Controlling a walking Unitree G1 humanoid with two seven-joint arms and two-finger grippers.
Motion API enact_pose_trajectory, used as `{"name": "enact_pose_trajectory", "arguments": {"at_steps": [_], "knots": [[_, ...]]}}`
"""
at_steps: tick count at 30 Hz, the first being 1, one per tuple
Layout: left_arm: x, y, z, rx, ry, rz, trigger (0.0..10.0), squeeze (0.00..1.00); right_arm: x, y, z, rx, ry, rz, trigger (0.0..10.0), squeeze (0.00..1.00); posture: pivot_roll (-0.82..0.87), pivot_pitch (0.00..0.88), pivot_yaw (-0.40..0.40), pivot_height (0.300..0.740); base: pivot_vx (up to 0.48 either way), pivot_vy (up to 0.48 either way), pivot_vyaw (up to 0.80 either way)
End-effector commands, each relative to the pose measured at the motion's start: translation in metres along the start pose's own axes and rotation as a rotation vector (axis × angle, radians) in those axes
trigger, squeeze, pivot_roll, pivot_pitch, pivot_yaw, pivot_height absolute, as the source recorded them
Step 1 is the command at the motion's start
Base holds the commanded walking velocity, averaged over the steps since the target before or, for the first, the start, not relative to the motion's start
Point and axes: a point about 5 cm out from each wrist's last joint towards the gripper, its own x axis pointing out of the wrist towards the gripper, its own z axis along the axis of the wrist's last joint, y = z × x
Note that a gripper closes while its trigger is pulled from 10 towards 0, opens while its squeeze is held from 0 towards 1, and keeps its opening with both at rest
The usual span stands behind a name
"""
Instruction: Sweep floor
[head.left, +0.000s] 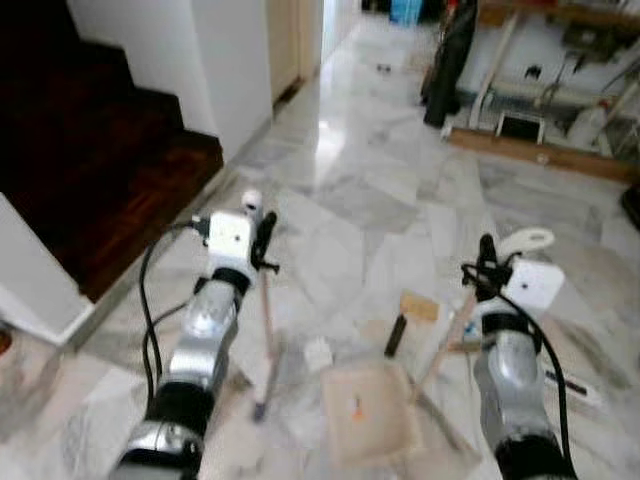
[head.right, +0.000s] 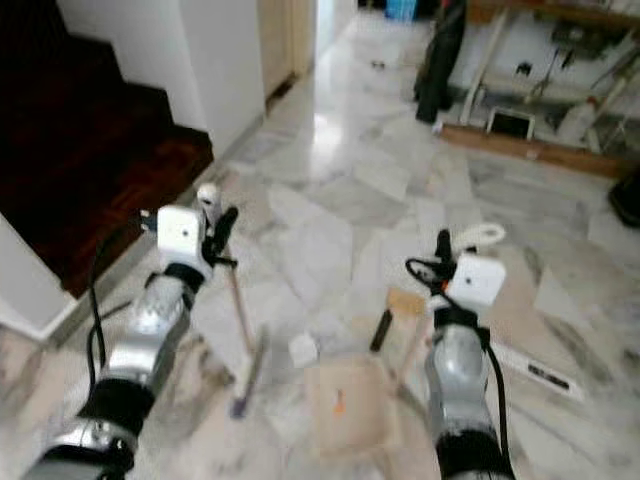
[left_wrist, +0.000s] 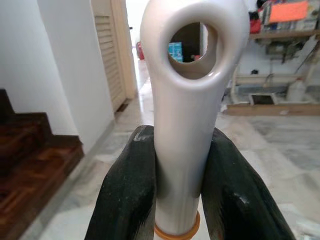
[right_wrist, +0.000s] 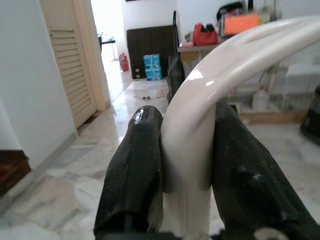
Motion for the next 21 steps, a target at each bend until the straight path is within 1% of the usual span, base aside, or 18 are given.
{"name": "enact_pose_trajectory", "arguments": {"at_steps": [1, 9, 21], "knots": [[0.0052, -0.009, 0.0093, -0.017, -0.047, -0.023, 10.0, 0.0, 0.0031, -0.0071, 0.0061, -0.005, -0.03, -0.023, 10.0, 0.0, 0.09, 0.067, 0.008, 0.74, 0.371, 0.0, 0.0], [0.0025, -0.008, 0.0072, -0.012, -0.043, -0.018, 10.0, 0.0, 0.0006, -0.0055, 0.0039, -0.004, -0.023, -0.02, 10.0, 0.0, 0.1, 0.072, 0.001, 0.74, 0.374, 0.0, 0.0], [0.0015, -0.0065, 0.0062, -0.01, -0.04, -0.011, 10.0, 0.0, 0.0012, -0.0039, 0.0037, -0.003, -0.02, -0.012, 10.0, 0.0, 0.1, 0.067, -0.002, 0.74, 0.295, 0.0, 0.0]]}}
